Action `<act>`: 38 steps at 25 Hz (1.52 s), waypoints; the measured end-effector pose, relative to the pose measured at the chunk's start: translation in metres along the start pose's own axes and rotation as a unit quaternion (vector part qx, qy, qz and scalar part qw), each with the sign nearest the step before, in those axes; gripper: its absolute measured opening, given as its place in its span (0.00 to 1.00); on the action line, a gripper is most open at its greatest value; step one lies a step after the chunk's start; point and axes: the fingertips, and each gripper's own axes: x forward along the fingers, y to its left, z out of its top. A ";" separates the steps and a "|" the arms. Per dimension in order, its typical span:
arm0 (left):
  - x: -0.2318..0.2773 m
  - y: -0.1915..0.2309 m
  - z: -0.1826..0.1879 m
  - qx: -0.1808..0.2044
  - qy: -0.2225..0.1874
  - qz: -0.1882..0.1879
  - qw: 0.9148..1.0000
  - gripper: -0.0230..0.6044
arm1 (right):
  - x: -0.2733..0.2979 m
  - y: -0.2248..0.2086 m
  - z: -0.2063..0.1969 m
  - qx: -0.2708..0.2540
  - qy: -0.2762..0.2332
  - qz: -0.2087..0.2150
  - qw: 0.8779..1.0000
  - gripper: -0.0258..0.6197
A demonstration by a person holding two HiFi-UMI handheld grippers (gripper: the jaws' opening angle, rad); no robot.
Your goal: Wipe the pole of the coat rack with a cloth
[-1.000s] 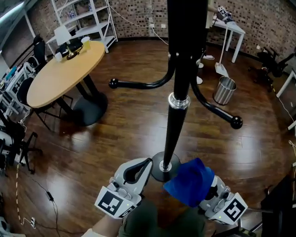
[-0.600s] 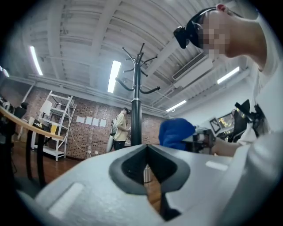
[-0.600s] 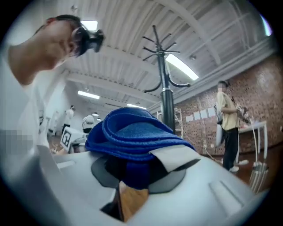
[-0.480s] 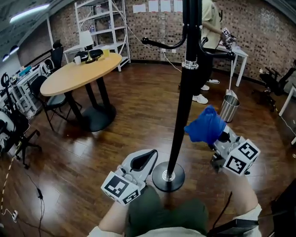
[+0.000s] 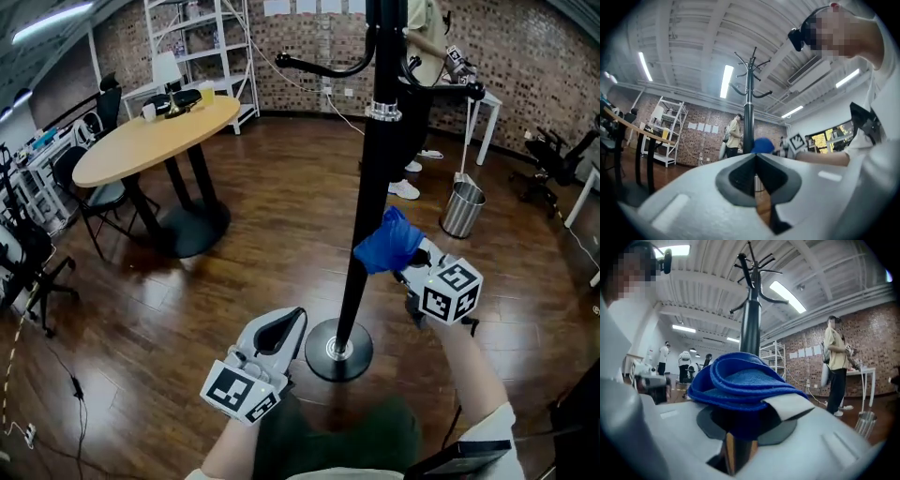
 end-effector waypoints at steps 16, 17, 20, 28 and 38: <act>-0.038 0.030 -0.044 -0.015 0.060 0.048 0.997 0.04 | -0.003 0.067 -0.555 0.118 0.313 -0.083 0.939 0.19; -0.039 0.034 -0.045 -0.017 0.057 0.055 0.997 0.04 | -0.002 0.075 -0.533 0.115 0.303 -0.072 0.943 0.19; -0.037 0.037 -0.046 -0.022 0.050 0.057 0.997 0.04 | 0.003 0.094 -0.412 0.139 0.253 -0.039 0.957 0.19; -0.030 0.039 -0.002 -0.002 -0.017 0.049 0.999 0.04 | 0.062 0.128 0.067 -0.028 -0.025 0.079 0.996 0.19; -0.058 0.050 0.003 -0.008 -0.021 0.072 0.997 0.04 | 0.099 0.082 0.164 -0.025 -0.050 0.007 0.998 0.20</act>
